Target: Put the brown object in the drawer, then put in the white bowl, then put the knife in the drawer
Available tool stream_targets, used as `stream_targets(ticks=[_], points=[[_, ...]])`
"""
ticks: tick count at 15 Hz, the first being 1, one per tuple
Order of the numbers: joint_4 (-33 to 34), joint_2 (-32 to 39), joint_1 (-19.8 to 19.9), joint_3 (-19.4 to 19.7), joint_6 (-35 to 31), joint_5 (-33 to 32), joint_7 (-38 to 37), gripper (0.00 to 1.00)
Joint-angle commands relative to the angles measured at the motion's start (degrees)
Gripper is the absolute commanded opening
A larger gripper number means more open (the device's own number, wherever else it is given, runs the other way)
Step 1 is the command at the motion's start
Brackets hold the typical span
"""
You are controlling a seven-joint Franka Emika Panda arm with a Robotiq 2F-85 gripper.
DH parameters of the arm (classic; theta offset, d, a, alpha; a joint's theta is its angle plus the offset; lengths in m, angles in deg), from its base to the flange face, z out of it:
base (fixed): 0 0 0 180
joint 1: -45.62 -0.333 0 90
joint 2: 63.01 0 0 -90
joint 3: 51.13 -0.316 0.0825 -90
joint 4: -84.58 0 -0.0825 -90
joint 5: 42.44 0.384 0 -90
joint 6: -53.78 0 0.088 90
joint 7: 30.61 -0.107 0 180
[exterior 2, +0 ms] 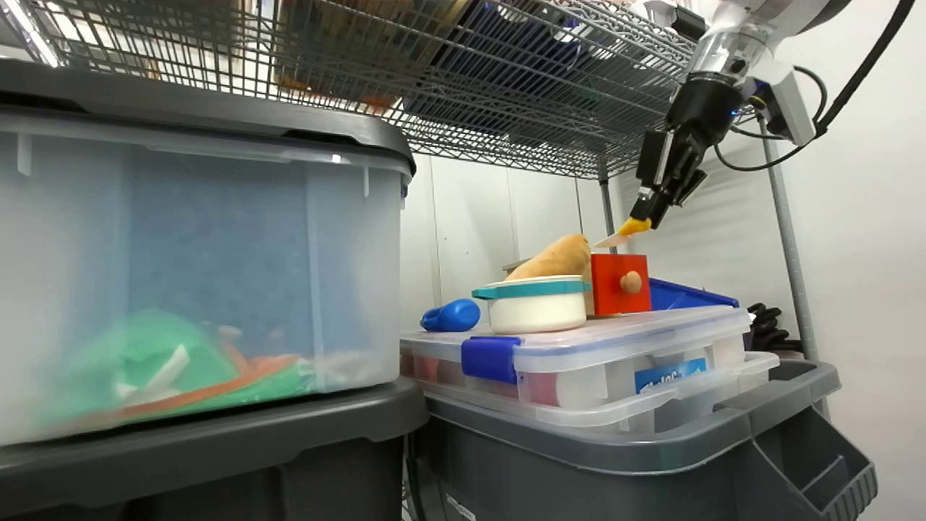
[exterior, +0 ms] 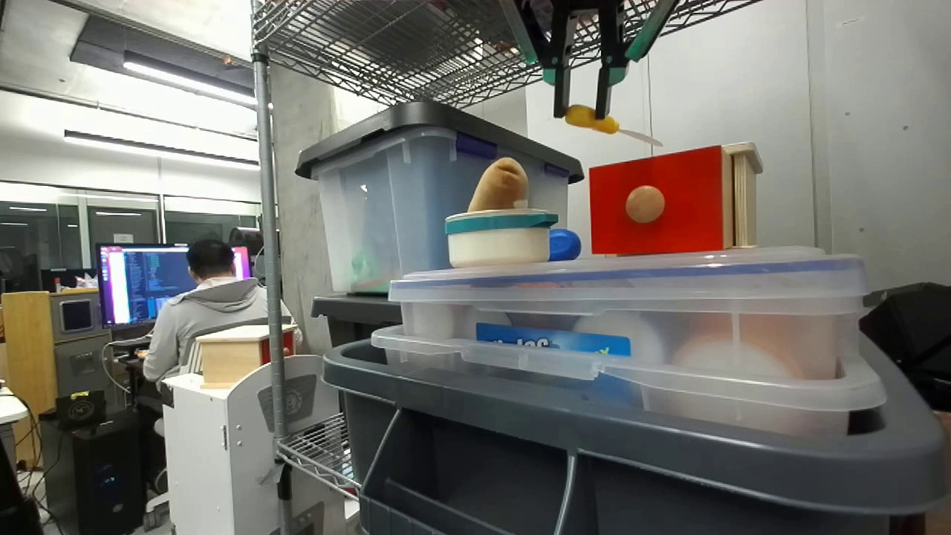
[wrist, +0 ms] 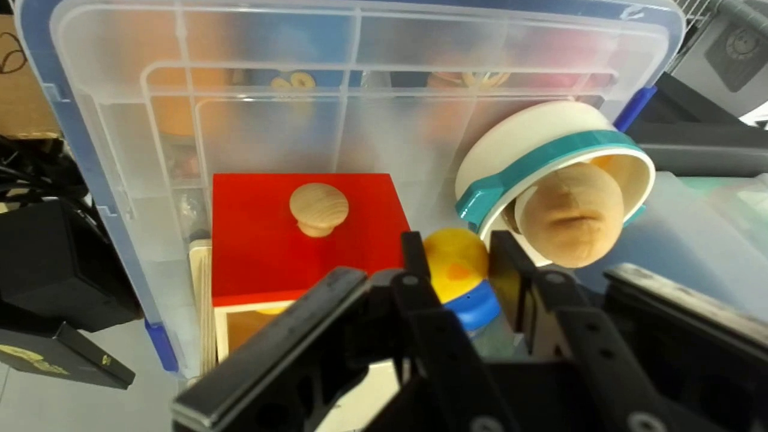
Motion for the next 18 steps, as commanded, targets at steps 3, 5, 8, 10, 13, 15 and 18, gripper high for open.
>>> stream_targets(ticks=[3,5,8,10,13,15,18], points=[[6.5,4.3,-0.9,0.7,3.3,-1.5,-4.6,0.08],[7.6,4.6,-0.9,0.4,4.9,-1.1,-5.7,0.08],[7.9,3.0,-0.6,0.4,7.8,-1.5,-7.0,0.08],[8.2,2.1,-0.6,0.5,9.4,-1.5,-7.7,0.08],[8.3,1.2,-0.7,0.7,10.9,-1.4,-8.3,0.08],[8.0,0.9,-0.8,0.8,11.2,-1.4,-8.3,0.08],[8.0,1.2,-0.8,0.9,11.2,-1.3,-8.2,0.08]])
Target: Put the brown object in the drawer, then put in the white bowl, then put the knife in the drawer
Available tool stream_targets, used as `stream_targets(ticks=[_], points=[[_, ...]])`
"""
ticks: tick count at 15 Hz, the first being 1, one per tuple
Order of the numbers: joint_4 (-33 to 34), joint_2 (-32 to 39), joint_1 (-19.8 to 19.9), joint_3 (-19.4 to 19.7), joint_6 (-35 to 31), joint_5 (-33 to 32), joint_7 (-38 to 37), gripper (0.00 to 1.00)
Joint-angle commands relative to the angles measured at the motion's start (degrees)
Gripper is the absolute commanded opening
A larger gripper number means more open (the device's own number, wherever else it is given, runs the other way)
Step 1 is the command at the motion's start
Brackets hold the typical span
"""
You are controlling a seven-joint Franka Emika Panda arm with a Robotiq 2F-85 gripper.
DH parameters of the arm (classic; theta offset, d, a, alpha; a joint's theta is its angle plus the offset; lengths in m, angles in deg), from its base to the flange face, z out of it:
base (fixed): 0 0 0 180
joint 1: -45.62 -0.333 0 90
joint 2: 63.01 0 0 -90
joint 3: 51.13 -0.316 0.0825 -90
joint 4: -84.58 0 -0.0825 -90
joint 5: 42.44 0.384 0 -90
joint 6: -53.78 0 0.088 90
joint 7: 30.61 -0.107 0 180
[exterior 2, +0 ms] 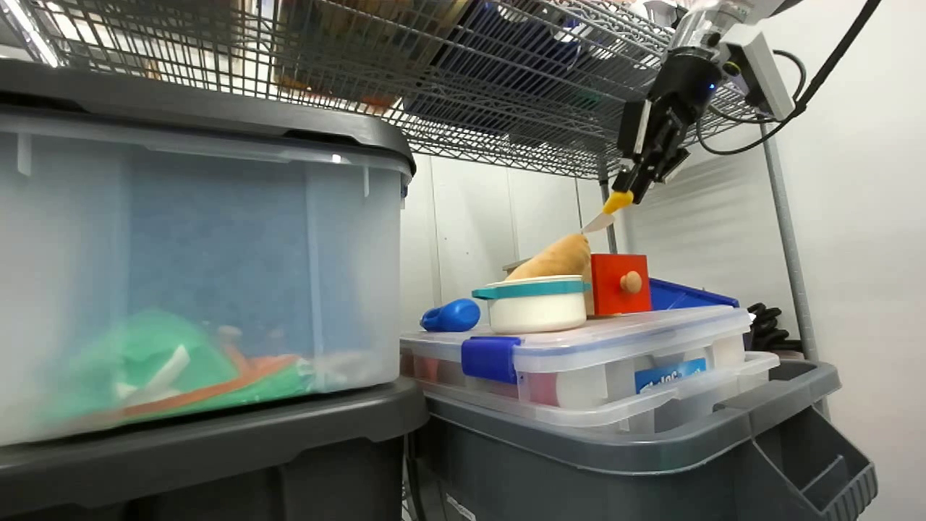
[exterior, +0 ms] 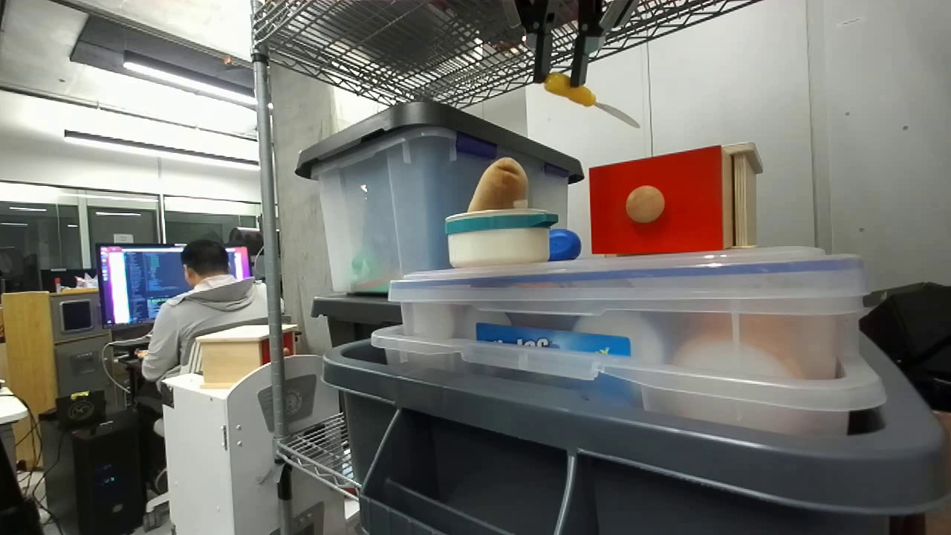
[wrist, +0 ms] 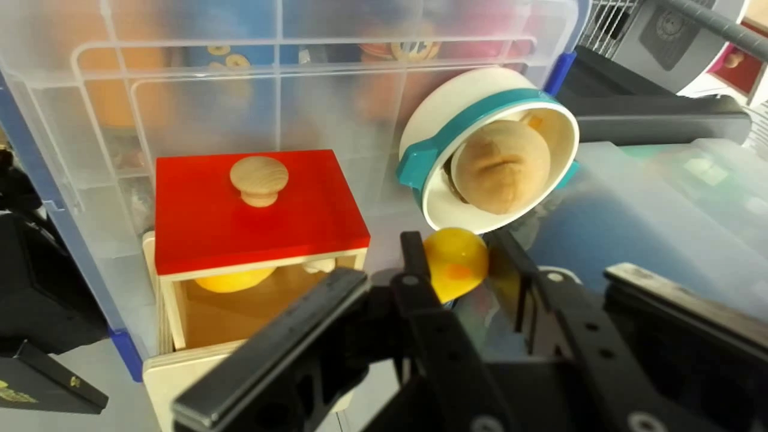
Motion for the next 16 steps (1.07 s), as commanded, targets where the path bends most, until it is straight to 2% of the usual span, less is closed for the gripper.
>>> stream_targets(ticks=[1,16], points=[[0.7,0.0,-0.3,0.8,1.9,-1.3,-1.5,0.08],[5.2,4.0,0.8,2.0,7.0,-1.3,-7.1,0.08]])
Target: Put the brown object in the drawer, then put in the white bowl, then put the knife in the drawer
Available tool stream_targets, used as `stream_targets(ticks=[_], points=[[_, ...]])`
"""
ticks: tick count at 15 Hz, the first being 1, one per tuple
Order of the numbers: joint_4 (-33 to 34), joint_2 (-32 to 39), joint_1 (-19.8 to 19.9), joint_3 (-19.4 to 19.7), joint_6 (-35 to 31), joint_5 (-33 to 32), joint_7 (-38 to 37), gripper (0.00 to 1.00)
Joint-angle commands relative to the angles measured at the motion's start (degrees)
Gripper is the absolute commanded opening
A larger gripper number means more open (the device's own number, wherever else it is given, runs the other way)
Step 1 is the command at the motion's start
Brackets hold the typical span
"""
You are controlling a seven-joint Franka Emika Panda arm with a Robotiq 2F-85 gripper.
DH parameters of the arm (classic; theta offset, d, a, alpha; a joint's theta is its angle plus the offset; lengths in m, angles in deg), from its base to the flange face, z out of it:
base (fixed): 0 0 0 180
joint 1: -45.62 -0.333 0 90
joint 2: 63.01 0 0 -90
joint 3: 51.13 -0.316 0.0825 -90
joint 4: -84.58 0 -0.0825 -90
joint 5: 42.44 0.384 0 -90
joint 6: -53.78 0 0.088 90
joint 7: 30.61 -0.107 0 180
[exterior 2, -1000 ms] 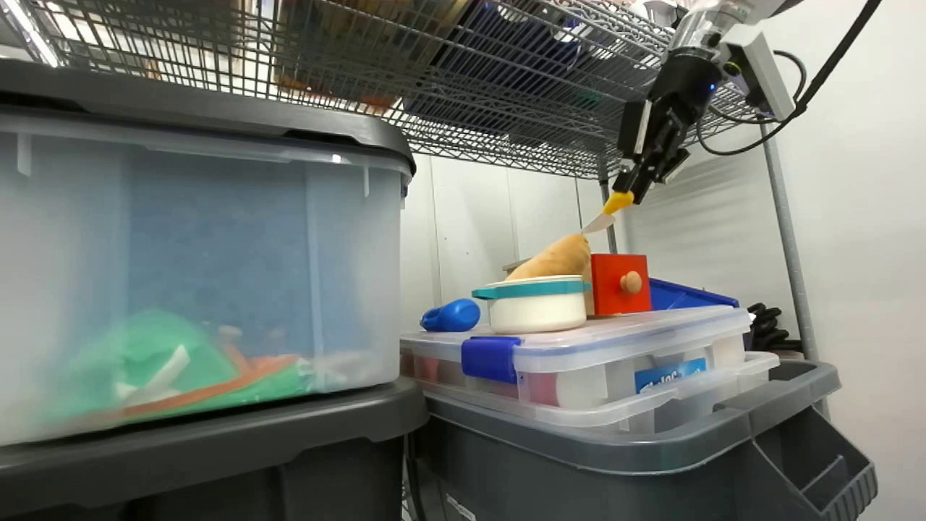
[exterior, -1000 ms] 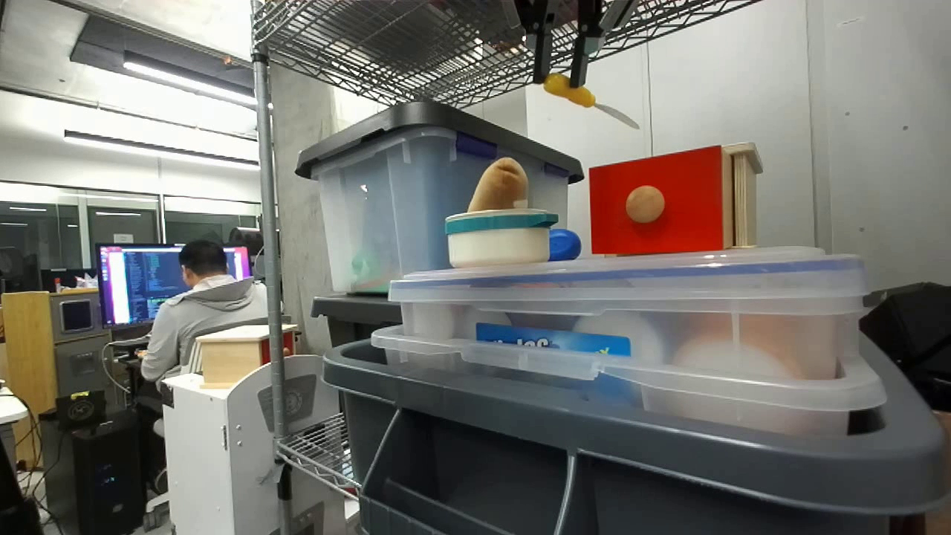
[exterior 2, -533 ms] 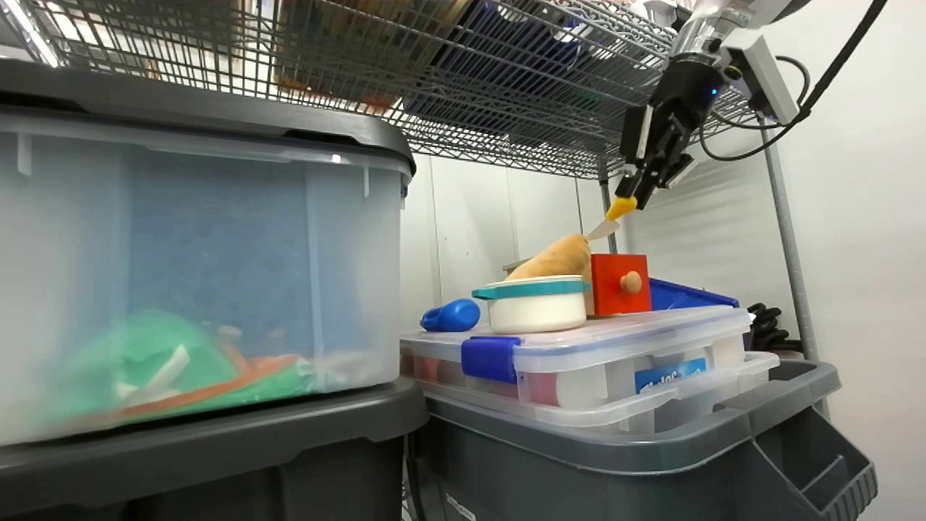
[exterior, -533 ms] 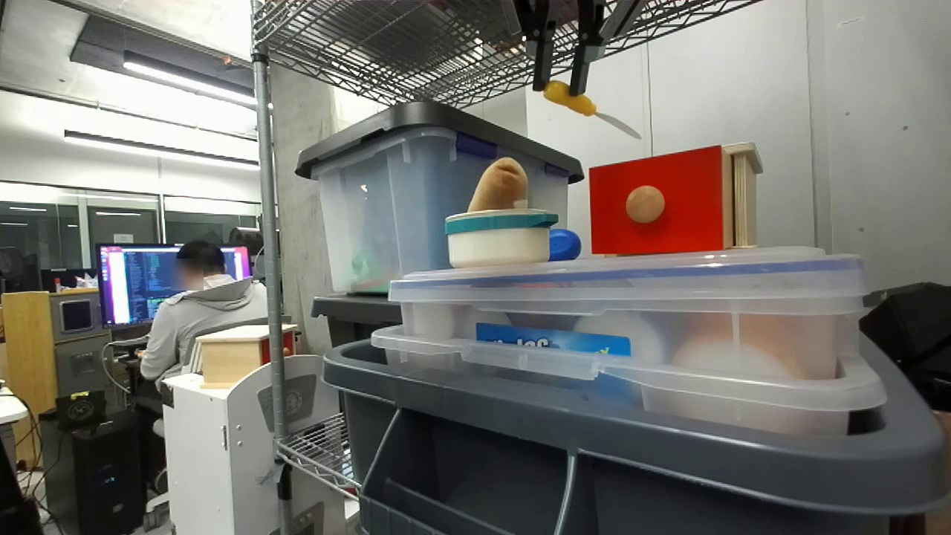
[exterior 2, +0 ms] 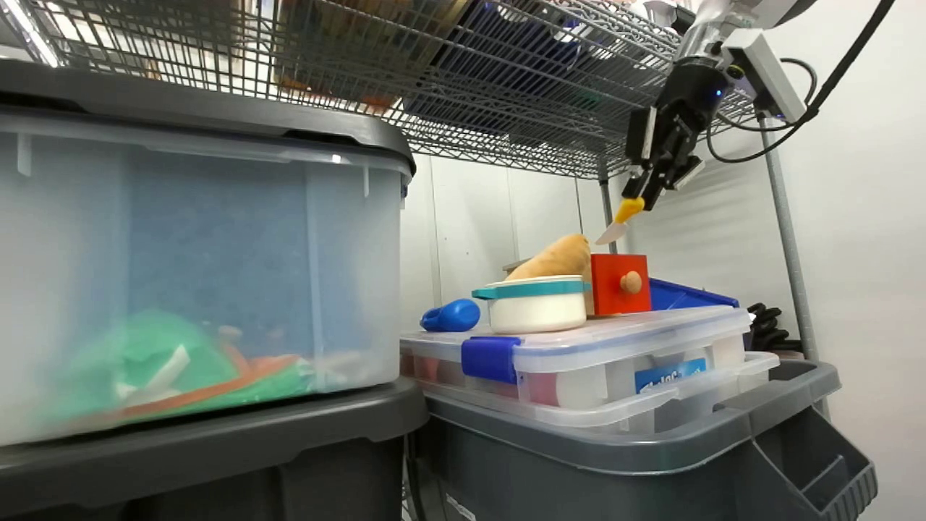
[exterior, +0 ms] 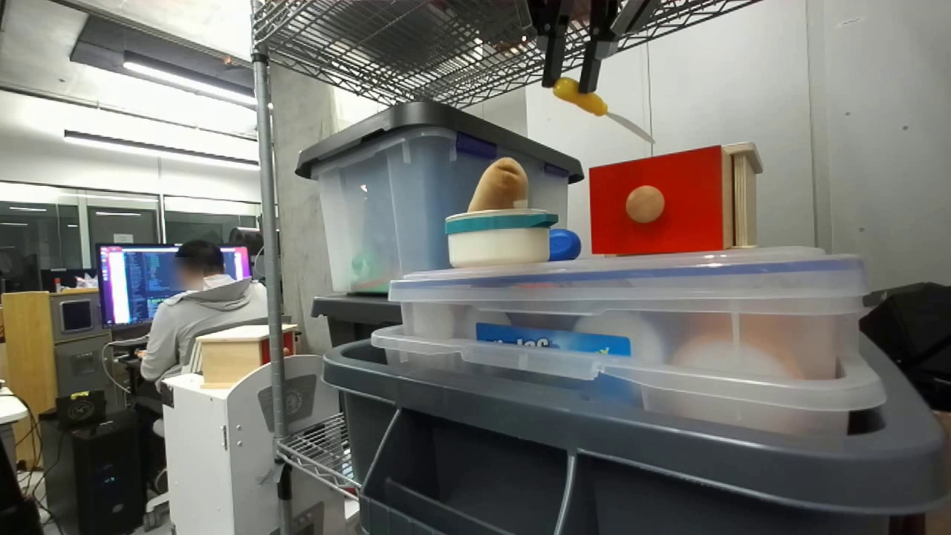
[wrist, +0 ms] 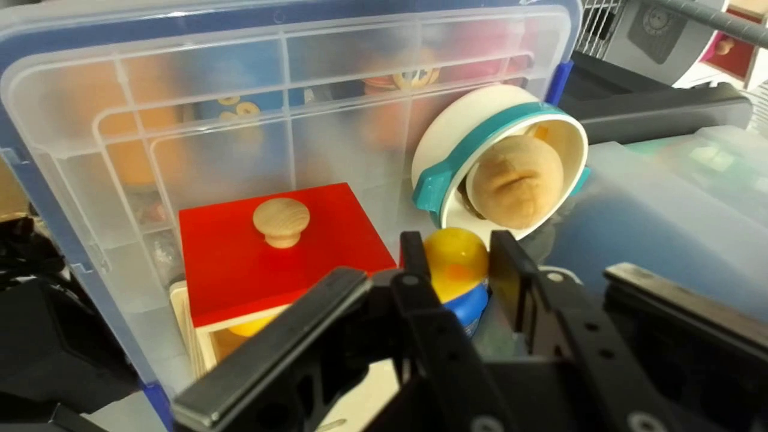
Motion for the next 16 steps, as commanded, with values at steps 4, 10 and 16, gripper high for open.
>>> stream_targets(ticks=[4,10,16], points=[[4.4,3.9,0.4,0.3,2.6,-1.2,-3.7,0.08],[7.4,7.7,1.1,-0.1,2.7,-1.1,-4.8,0.08],[9.3,8.7,1.4,-0.5,2.9,-1.1,-5.8,0.08]])
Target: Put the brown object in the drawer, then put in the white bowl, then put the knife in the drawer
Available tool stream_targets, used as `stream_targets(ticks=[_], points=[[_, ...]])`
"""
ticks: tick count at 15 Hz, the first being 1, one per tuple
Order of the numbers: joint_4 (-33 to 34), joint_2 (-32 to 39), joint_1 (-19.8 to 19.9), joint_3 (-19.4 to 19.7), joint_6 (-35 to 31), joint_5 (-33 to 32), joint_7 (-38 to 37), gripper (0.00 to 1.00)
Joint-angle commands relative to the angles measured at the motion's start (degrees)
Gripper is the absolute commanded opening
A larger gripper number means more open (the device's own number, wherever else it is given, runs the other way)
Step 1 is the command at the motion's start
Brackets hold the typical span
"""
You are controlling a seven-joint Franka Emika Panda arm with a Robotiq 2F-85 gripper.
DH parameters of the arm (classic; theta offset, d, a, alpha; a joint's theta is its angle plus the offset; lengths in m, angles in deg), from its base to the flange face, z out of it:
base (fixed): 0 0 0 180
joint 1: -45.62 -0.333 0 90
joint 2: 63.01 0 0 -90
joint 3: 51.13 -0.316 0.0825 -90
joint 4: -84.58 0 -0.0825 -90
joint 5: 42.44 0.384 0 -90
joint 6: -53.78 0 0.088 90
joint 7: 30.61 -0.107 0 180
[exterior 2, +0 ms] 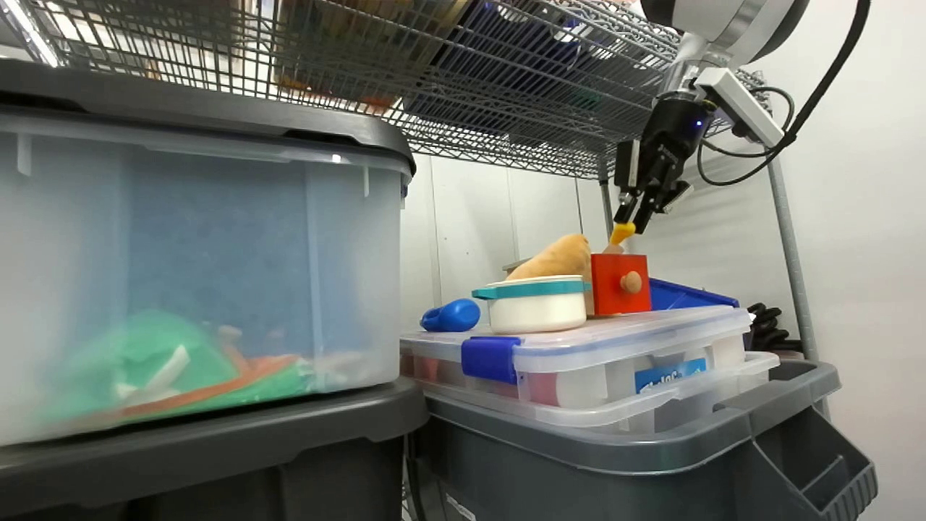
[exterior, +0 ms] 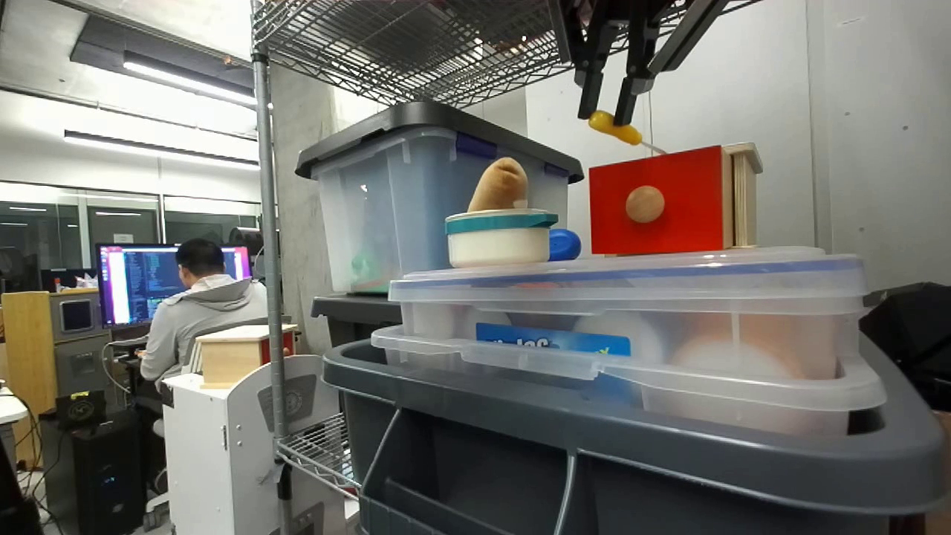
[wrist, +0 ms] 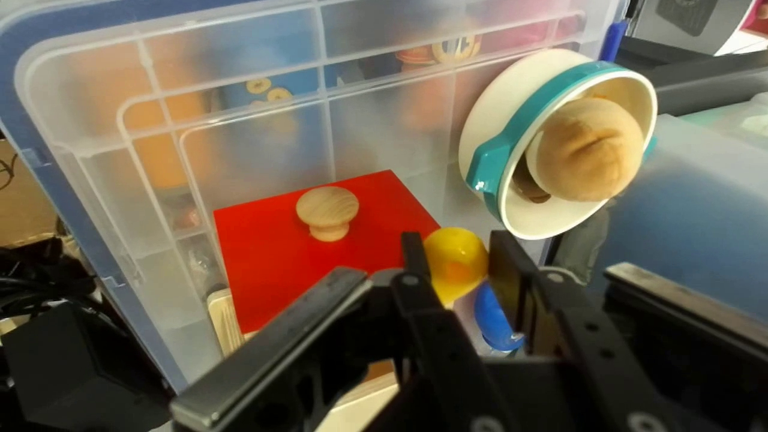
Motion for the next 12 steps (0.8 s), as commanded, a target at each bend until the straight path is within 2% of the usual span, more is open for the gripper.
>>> stream_targets(ticks=[1,4,5,6,12], points=[[2.8,0.9,1.0,-0.8,2.4,-1.0,-1.9,0.08],[3.4,0.9,1.0,-1.0,2.6,-1.1,-2.3,0.08],[3.6,1.0,1.0,-1.0,2.8,-1.1,-2.6,0.47],[3.9,1.0,1.0,-1.0,2.9,-1.1,-3.0,0.58],[5.2,1.3,1.0,-1.0,3.7,-1.1,-4.8,0.98]])
